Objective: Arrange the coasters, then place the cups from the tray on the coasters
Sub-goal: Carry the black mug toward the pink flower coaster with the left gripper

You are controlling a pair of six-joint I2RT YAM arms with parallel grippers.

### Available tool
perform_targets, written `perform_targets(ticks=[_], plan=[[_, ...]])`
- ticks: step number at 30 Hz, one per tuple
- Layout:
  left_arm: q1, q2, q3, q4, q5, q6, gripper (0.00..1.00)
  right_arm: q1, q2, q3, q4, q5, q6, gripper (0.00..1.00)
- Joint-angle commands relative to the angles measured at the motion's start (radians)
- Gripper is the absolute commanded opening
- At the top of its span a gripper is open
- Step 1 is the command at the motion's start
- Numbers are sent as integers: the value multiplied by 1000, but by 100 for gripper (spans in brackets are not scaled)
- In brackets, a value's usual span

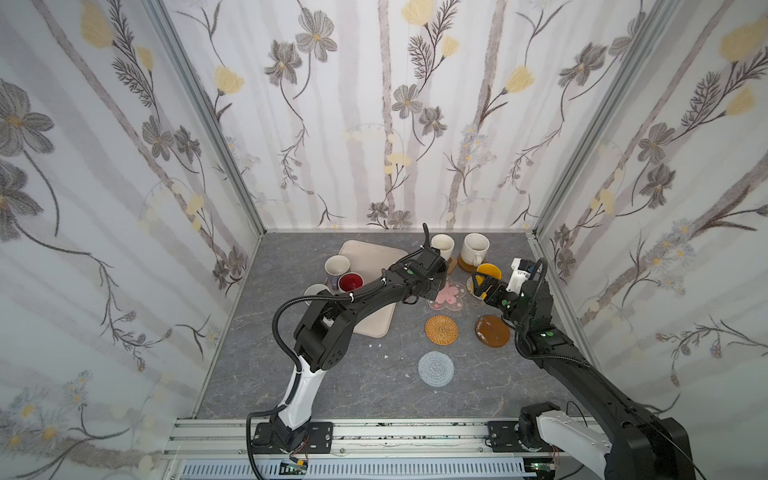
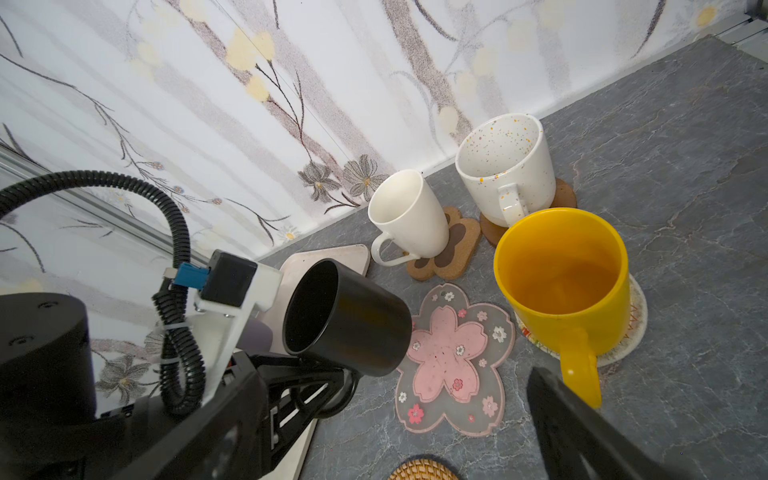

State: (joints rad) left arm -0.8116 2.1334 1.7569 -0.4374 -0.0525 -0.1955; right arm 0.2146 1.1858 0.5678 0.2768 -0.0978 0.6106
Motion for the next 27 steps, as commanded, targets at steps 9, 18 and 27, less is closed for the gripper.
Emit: perform_targets(ticks=[9, 18, 27], plan=[[-18, 103, 99, 48, 0, 23, 0, 0, -8, -9, 67, 11, 12, 100], [-28, 160, 157, 46, 9, 21, 0, 0, 1, -10, 74, 9, 12, 100], [-34, 182, 160, 45, 5, 14, 0, 0, 8, -12, 79, 6, 14, 100]])
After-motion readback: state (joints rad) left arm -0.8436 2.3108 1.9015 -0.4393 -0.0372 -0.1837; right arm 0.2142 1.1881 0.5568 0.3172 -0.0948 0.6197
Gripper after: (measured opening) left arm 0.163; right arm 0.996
